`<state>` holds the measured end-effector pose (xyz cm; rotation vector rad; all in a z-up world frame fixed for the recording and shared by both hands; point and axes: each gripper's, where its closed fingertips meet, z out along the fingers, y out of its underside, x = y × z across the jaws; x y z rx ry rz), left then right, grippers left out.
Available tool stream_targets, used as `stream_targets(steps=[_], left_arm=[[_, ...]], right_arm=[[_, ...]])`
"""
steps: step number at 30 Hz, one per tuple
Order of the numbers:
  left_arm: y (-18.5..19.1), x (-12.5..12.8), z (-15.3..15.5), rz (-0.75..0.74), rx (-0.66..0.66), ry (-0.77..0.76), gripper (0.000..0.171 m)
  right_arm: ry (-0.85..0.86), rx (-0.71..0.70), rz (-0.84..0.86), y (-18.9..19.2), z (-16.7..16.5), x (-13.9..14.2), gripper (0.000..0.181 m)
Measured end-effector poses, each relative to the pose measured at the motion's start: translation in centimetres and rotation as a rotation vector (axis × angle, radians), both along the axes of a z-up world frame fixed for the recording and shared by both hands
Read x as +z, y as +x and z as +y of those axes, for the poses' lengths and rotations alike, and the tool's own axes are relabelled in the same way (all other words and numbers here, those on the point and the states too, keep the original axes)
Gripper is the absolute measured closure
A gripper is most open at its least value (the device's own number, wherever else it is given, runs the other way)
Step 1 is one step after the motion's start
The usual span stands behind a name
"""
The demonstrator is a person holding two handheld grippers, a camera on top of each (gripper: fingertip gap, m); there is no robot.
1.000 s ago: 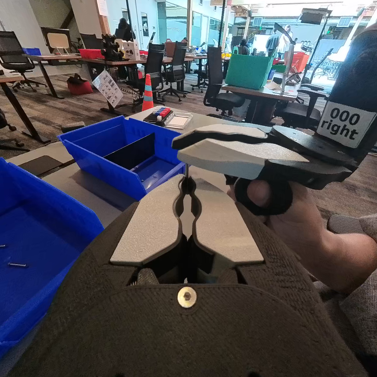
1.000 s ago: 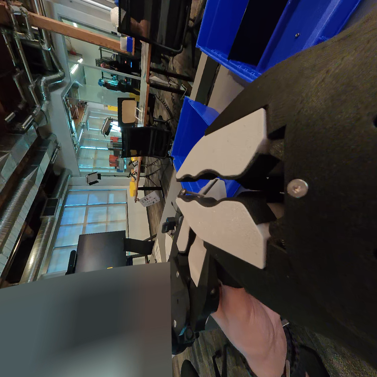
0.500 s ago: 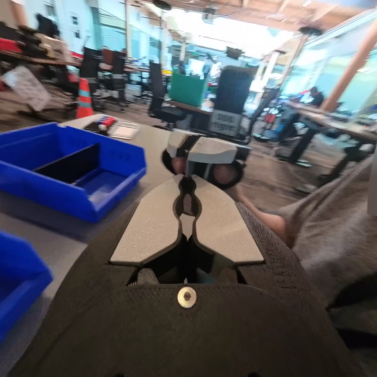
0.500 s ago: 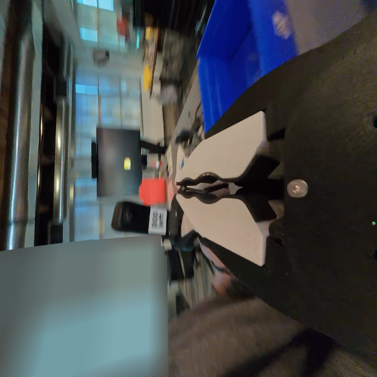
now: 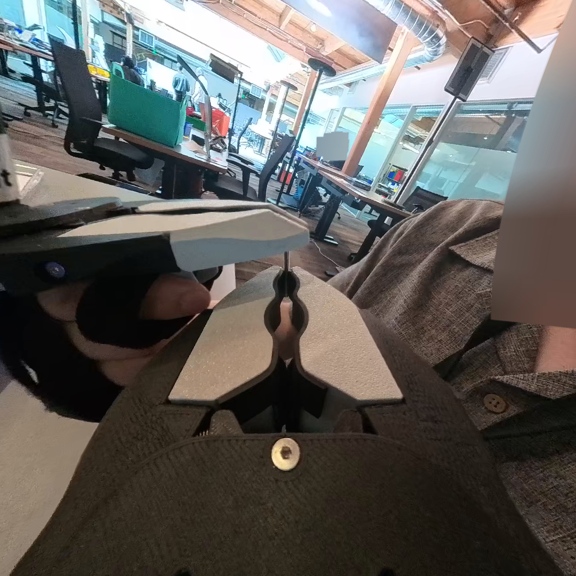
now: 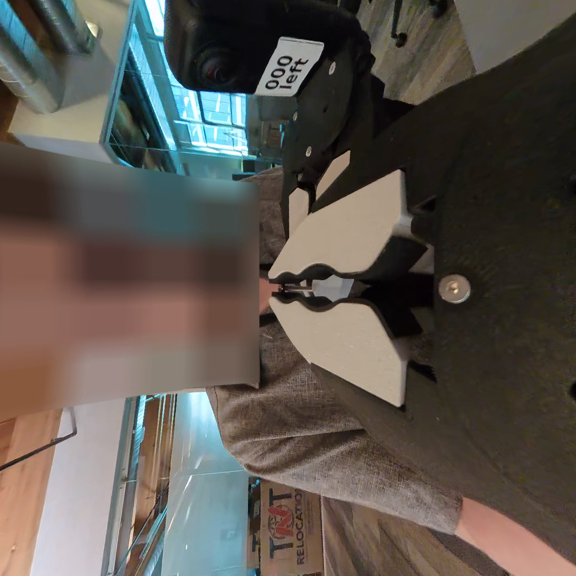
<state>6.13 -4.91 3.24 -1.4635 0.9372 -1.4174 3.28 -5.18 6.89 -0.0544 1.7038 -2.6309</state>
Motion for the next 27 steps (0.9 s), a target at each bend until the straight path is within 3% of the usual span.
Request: stream_targets(steps=[5, 9, 12, 14, 17, 18, 20, 23, 27], left_arm=[[-0.2, 0.0, 0.2, 0.000, 0.013, -0.004, 0.170], [-0.4, 0.1, 0.3, -0.005, 0.020, -0.003, 0.170], [-0.8, 0.3, 0.9, 0.005, 0.068, 0.009, 0.169], [-1.7, -0.1, 2.4, 0.044, 0.178, 0.022, 0.170], [-3.7, -1.3, 5.3, 0.153, 0.414, 0.058, 0.170], [-4.3, -1.7, 6.1, 0.193, 0.482, 0.077, 0.170], [-5.0, -2.2, 7.0, 0.246, 0.577, 0.115, 0.170], [-5.1, -2.6, 7.4, 0.287, 0.636, 0.151, 0.170], [-5.1, -2.6, 7.5, 0.305, 0.660, 0.181, 0.169]], right_arm=[[-0.012, -0.086, -0.020, -0.3, 0.3, 0.0, 0.176], [-0.041, -0.161, -0.067, -1.0, 0.9, 0.3, 0.147], [-0.084, -0.263, -0.075, -1.1, 1.7, 0.6, 0.138], [-0.141, -0.535, -0.079, -2.2, 3.2, 1.3, 0.139], [-0.188, -1.191, -0.137, -3.4, 7.2, 1.1, 0.147], [-0.172, -1.375, -0.146, -3.0, 7.9, 0.7, 0.141], [-0.142, -1.700, -0.257, -2.6, 9.3, -0.7, 0.150], [0.008, -1.964, -0.276, -2.4, 8.7, -1.7, 0.155], [0.047, -2.013, -0.226, -2.9, 7.1, -1.2, 0.156]])
